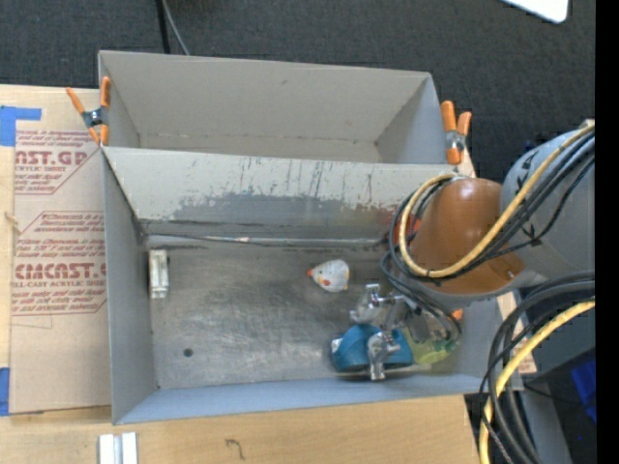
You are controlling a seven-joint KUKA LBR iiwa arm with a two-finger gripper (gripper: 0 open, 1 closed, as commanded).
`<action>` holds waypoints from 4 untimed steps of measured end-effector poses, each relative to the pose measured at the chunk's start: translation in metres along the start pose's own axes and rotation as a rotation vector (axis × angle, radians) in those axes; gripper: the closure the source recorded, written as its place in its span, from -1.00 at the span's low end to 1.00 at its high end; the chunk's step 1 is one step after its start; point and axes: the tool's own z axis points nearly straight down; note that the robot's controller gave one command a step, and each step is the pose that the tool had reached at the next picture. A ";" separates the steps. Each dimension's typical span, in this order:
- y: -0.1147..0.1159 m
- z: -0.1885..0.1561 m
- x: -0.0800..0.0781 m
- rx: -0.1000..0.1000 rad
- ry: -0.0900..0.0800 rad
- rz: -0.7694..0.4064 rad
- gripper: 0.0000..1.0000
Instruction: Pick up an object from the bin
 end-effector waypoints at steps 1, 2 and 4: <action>0.000 0.000 0.000 0.000 0.000 0.000 1.00; 0.000 0.000 0.000 0.000 0.000 0.000 1.00; 0.000 0.000 0.000 0.000 0.000 0.000 1.00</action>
Offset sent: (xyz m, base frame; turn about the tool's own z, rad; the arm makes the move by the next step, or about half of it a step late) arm 0.0000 0.0000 0.0000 0.0000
